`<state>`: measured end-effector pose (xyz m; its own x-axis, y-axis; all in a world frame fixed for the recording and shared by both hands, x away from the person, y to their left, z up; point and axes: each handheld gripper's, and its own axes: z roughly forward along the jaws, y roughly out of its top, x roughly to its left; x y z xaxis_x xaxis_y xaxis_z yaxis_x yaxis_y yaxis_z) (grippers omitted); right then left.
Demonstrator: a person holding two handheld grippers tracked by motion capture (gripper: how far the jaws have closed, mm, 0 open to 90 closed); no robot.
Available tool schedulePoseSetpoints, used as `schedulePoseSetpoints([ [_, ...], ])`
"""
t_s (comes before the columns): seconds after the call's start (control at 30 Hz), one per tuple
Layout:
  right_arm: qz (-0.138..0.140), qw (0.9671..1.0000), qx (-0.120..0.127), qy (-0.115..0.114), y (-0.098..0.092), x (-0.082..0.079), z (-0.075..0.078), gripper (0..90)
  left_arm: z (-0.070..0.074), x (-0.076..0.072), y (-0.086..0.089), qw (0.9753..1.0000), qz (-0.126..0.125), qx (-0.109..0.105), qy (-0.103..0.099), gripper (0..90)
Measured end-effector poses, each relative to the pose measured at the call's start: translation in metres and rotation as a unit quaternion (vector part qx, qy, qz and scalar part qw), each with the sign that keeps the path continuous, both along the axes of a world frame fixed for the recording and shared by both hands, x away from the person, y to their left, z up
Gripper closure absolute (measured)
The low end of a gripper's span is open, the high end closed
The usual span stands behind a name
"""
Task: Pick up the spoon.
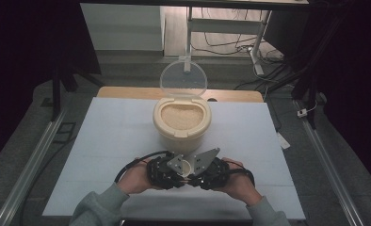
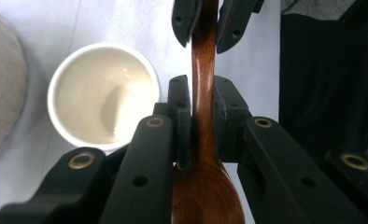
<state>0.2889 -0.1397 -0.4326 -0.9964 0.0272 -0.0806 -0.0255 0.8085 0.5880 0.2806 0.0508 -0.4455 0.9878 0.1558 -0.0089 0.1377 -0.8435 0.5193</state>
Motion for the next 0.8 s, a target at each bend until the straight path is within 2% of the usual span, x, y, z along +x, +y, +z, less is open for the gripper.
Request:
schedulePoseSetpoints([
  [0.03,0.0,1.0,0.0,0.0,0.0,0.0,0.0,76.0,0.0,0.0,0.001,1.0,0.005,-0.001,-0.003,78.6],
  [0.07,-0.021,0.9996,0.017,0.003,-0.005,0.003,0.003,71.7,0.001,0.001,0.002,0.9999,0.011,-0.005,-0.004,78.6],
  [0.13,-0.044,0.9979,0.047,0.007,-0.01,0.005,0.006,67.0,0.002,0.003,0.006,0.9995,0.025,-0.016,-0.014,78.7],
  [0.17,-0.057,0.9966,0.06,0.007,-0.012,0.007,0.007,65.8,0.002,0.003,0.006,0.9995,0.025,-0.016,-0.014,78.7],
  [0.23,-0.079,0.9934,0.083,-0.003,-0.017,0.008,0.011,60.8,0.004,0.003,0.01,0.9984,0.041,-0.03,-0.026,78.7],
  [0.3,-0.105,0.9886,0.108,-0.011,-0.021,0.008,0.013,54.7,0.005,0.004,0.013,0.9974,0.052,-0.036,-0.034,78.8],
  [0.33,-0.105,0.9886,0.108,-0.011,-0.021,0.008,0.013,54.7,0.005,0.004,0.013,0.9974,0.052,-0.036,-0.034,78.8],
  [0.37,-0.119,0.9858,0.117,-0.017,-0.024,0.009,0.015,52.2,0.005,0.004,0.014,0.9967,0.058,-0.041,-0.038,78.8],
  [0.4,-0.148,0.9788,0.14,-0.017,-0.029,0.01,0.016,47.9,0.005,0.004,0.015,0.9961,0.063,-0.045,-0.042,78.9],
  [0.43,-0.159,0.9756,0.151,-0.018,-0.032,0.009,0.017,46.5,0.006,0.004,0.016,0.9955,0.068,-0.05,-0.045,78.9],
  [0.47,-0.159,0.9756,0.151,-0.018,-0.032,0.009,0.017,46.5,0.006,0.004,0.017,0.9949,0.071,-0.053,-0.048,78.9],
  [0.53,-0.177,0.9686,0.173,-0.025,-0.037,0.009,0.017,44.4,0.006,0.004,0.019,0.9937,0.077,-0.06,-0.056,78.9],
  [0.57,-0.191,0.9638,0.184,-0.03,-0.043,0.007,0.019,42.7,0.007,0.004,0.02,0.993,0.08,-0.063,-0.06,78.9],
  [0.63,-0.203,0.9578,0.2,-0.033,-0.047,0.006,0.019,42.2,0.008,0.004,0.022,0.9917,0.086,-0.071,-0.064,79.0],
  [0.73,-0.206,0.9554,0.21,-0.028,-0.052,0.007,0.02,42.4,0.009,0.003,0.025,0.9897,0.094,-0.081,-0.072,79.0],
  [0.8,-0.216,0.9517,0.217,-0.027,-0.055,0.007,0.019,42.1,0.009,0.004,0.026,0.9886,0.099,-0.087,-0.073,79.0],
])
